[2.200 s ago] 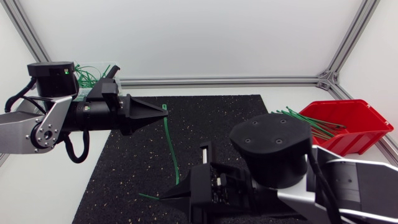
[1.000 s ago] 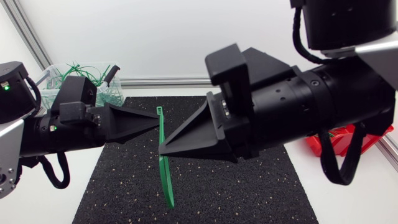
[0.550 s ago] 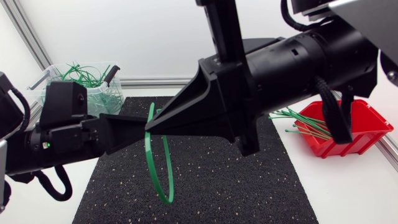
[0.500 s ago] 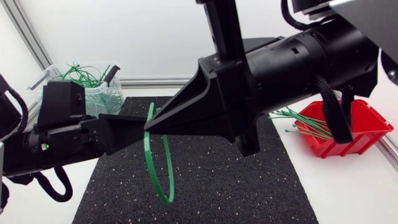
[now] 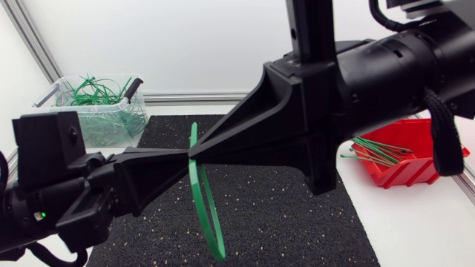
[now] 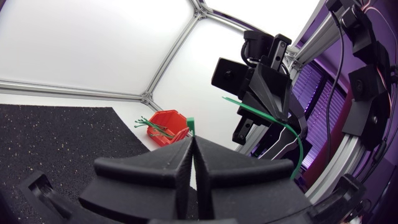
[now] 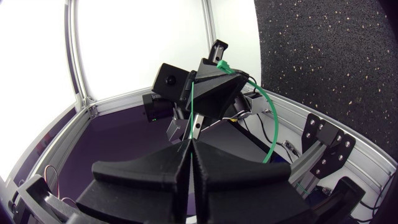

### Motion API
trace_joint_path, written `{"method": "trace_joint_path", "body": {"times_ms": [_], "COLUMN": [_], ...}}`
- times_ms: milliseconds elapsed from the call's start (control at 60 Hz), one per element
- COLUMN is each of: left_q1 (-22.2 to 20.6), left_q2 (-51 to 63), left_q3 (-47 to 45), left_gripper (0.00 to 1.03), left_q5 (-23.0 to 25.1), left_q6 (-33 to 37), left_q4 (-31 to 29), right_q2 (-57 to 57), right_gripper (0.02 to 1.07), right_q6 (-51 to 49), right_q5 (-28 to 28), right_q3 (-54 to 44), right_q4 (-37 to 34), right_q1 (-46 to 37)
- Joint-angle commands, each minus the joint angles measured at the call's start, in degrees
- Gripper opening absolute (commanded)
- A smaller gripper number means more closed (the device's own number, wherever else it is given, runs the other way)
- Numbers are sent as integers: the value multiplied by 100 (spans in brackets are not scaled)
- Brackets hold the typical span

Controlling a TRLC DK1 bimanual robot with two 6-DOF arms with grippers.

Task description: Take a green cable tie from the red box, thread the tail through the head to close it, then place it in the transparent bin on the left.

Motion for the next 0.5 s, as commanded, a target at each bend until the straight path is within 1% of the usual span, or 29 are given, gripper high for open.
{"method": "trace_joint_path", "body": {"times_ms": [0,250,483], "left_q1": [-124,-221,-265], "left_q2": [-77,-192,-209], "left_q3": [-8,133,221], "left_gripper": [4,4,4], "left_q5": [-114,-360,-386], "left_q6": [178,327,353], "left_q4": [22,57,92], "right_q2": [-111,-111,-68], "right_gripper": [7,7,7], "right_q6": [192,209,253], "right_q5": [-67,-84,-93], "right_q3": [-153,-276,-328], "right_q4": [-24,108,257], "right_q1": [-9,61,123]}}
